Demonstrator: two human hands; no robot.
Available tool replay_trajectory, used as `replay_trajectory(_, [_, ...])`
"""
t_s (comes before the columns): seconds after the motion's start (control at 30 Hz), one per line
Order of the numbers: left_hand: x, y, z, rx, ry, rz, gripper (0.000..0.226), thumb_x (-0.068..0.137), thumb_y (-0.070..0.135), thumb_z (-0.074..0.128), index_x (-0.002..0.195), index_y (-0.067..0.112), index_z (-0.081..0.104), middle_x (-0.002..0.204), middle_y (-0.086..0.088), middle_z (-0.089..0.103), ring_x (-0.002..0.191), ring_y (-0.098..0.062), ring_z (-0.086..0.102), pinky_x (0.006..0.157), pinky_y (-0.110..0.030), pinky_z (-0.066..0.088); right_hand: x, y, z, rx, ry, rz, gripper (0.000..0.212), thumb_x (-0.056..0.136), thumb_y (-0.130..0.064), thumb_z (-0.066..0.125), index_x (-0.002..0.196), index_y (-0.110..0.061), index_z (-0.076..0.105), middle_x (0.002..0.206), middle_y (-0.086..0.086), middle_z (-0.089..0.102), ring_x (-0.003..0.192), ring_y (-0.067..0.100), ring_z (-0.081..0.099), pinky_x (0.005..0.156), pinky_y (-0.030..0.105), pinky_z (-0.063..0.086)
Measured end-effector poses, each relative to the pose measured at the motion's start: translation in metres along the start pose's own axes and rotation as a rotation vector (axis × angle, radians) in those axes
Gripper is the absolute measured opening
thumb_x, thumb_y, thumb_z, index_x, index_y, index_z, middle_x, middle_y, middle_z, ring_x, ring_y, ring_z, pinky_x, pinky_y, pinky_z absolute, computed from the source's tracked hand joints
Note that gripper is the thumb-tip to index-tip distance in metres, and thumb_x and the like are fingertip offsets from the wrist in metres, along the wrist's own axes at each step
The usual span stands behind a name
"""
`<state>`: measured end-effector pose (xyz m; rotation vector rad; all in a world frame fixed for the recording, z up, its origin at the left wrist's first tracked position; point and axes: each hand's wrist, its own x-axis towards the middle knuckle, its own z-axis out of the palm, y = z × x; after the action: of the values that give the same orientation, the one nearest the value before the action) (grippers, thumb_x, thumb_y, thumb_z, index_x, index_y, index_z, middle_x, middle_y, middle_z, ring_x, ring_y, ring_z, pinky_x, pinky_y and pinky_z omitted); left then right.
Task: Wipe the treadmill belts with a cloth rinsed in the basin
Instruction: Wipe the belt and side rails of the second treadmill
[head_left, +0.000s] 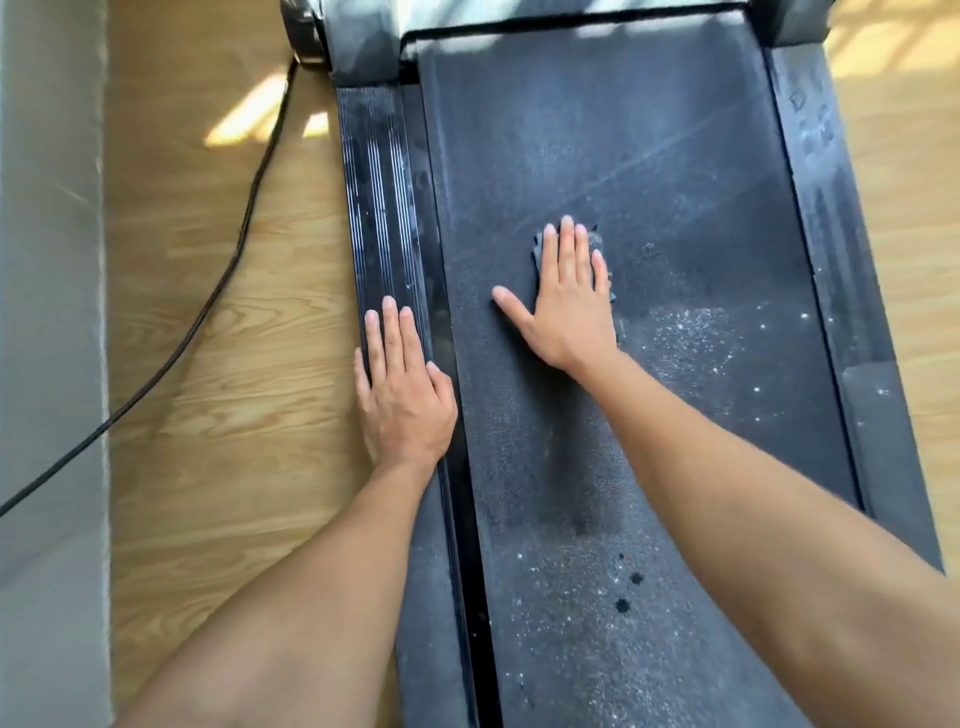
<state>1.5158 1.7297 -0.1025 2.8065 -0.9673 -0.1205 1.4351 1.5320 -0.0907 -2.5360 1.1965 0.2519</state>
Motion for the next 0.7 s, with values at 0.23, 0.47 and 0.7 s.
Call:
replay_trajectory(0.23, [-0.001, 0.000, 0.000, -0.032, -0.001, -0.009, 0.072, 0.100, 0.024, 0.046, 0.166, 0.013, 0.019, 0.177, -0.001, 0.007, 0.163, -0.020, 0.005, 0.129, -0.049, 0.022, -0.262, 0.034, 0.072, -0.094, -0.130, -0.004, 0.093, 0.104, -0.068, 0.036, 0.166, -0.005, 0.010, 0.175, 0.012, -0.010, 0.162, 0.031, -0.003, 0.129, 0.047, 0.005])
replay_trajectory(0.47, [-0.002, -0.001, 0.004, -0.010, 0.022, 0.003, 0.071, 0.100, 0.028, 0.041, 0.166, 0.013, 0.020, 0.176, -0.001, 0.008, 0.163, -0.020, 0.005, 0.129, -0.047, 0.019, -0.092, 0.021, 0.040, -0.083, 0.027, 0.020, 0.099, 0.099, -0.079, 0.023, 0.167, -0.009, 0.006, 0.176, 0.011, -0.005, 0.162, 0.024, -0.006, 0.131, 0.046, 0.002])
replay_trajectory(0.7, [-0.002, 0.001, 0.001, -0.028, 0.035, 0.004, 0.072, 0.099, 0.026, 0.043, 0.166, 0.014, 0.022, 0.176, 0.000, 0.010, 0.163, -0.019, 0.007, 0.128, -0.048, 0.023, -0.024, 0.031, 0.005, -0.018, 0.022, 0.013, 0.101, 0.099, -0.080, 0.022, 0.167, -0.010, 0.000, 0.175, 0.010, -0.008, 0.162, 0.023, -0.010, 0.131, 0.047, 0.000])
